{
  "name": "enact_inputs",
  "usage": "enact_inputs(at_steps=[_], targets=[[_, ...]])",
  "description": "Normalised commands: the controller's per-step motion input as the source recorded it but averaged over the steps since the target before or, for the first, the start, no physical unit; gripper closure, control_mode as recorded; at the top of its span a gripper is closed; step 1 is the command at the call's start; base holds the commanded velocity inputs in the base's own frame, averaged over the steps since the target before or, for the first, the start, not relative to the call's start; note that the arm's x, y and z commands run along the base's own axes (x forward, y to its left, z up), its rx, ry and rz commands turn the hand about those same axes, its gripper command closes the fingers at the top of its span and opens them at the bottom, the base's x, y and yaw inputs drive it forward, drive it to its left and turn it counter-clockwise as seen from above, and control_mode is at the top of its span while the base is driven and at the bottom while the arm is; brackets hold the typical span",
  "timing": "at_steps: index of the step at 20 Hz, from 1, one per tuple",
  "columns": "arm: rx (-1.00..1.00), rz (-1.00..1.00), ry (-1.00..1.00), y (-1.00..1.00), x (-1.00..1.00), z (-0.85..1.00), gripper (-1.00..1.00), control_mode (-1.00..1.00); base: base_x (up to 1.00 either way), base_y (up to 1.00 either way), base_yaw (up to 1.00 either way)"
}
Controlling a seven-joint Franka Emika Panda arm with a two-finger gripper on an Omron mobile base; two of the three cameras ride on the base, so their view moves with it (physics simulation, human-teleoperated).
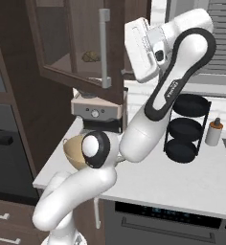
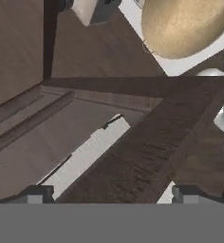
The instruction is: Open the cabinet, pick up the bread from the cabinet and place it in the basket. Then move the basket to the dining counter.
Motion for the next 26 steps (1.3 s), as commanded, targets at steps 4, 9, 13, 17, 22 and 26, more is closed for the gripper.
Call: enact_inputs(at_steps=[4,9,13,17,22,26], targets=[[0.27,0.18,0.1,0.72,-1.0,0.01,-1.0,-1.0,0.0,0.0,0.0],[0.14,0.08,0.11,1.0,-1.0,0.0,-1.0,-1.0,0.0,0.0,0.0],[0.07,-0.02,0.06,1.0,-1.0,-0.02,-1.0,-1.0,0.0,0.0,0.0],[0.11,-0.09,0.08,1.0,-1.0,-0.04,-1.0,-1.0,0.0,0.0,0.0],[0.09,-0.11,0.09,1.0,-1.0,-0.12,-1.0,-1.0,0.0,0.0,0.0],[0.09,-0.13,0.11,1.0,-1.0,-0.16,-1.0,-1.0,0.0,0.0,0.0]])
